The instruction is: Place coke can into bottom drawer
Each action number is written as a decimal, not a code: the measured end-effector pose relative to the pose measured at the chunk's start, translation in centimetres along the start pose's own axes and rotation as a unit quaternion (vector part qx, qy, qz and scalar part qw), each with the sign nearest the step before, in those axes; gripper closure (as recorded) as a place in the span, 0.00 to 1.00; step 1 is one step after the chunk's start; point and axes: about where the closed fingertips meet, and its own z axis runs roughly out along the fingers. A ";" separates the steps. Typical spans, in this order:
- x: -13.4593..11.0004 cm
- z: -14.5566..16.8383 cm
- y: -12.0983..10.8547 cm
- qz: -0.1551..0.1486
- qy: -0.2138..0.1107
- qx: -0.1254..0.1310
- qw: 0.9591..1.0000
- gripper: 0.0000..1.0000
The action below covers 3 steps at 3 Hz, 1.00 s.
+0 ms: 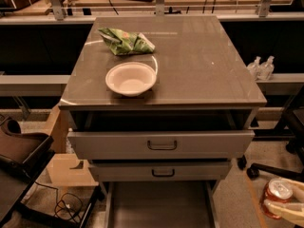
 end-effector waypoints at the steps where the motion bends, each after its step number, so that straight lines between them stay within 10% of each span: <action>1: 0.5 1.0 0.7 -0.008 0.000 -0.005 1.000 1.00; 3: 8.3 10.6 6.6 0.006 -0.026 -0.095 0.995 1.00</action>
Offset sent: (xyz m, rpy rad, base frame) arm -0.0179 0.0775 -0.1419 0.0986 0.0438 0.1724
